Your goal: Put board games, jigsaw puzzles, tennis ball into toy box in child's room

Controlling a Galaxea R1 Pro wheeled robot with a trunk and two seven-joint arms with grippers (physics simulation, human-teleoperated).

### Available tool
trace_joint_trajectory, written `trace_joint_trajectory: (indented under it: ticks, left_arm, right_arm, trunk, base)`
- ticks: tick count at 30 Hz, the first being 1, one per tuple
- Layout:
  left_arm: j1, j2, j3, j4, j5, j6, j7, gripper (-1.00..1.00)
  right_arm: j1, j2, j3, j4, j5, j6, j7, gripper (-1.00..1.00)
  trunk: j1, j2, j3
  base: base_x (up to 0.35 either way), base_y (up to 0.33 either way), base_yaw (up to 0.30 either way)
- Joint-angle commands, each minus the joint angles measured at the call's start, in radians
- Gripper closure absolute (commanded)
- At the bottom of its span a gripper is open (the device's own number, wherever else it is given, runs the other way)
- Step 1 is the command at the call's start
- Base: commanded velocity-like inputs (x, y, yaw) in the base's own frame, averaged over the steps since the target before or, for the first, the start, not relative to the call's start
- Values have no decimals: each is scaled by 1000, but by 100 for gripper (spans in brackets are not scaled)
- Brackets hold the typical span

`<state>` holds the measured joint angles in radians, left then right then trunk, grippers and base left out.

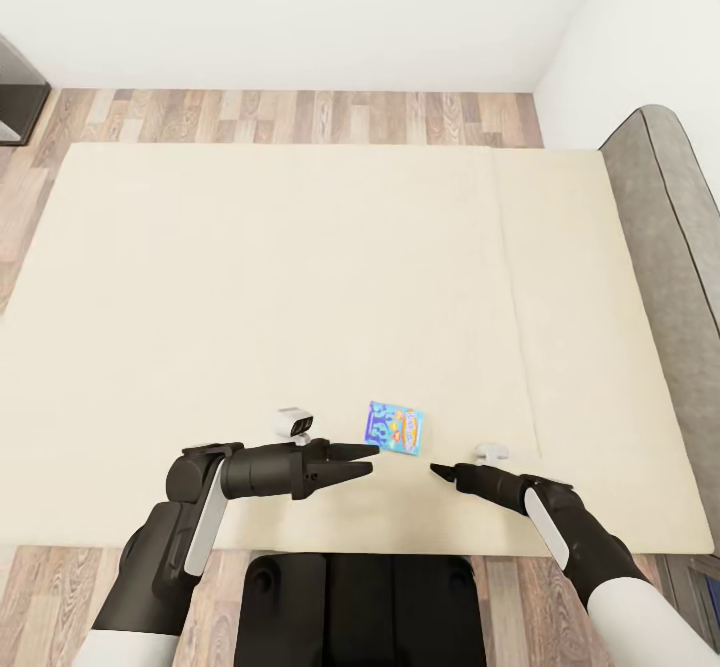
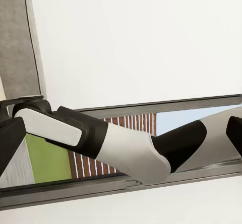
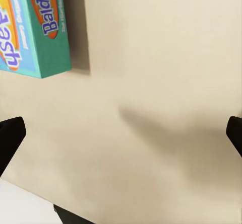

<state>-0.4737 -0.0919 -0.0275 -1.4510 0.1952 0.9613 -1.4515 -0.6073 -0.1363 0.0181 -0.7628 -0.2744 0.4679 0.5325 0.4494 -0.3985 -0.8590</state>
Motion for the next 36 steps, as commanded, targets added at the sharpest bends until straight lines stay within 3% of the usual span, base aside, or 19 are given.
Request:
trace_joint_trajectory:
  ticks: [1, 36]
  left_arm:
    - [0, 0, 0, 0, 1, 11, -2, -100]
    - [0, 0, 0, 0, 1, 11, -1, -100]
  right_arm:
    - [0, -1, 2, -1, -9, 8, -2, -100]
    - [0, -2, 2, -1, -9, 8, -2, -100]
  trunk:
    - [1, -1, -1]
    - [1, -1, -1]
  base:
    - [0, 14, 0]
    - [0, 16, 0]
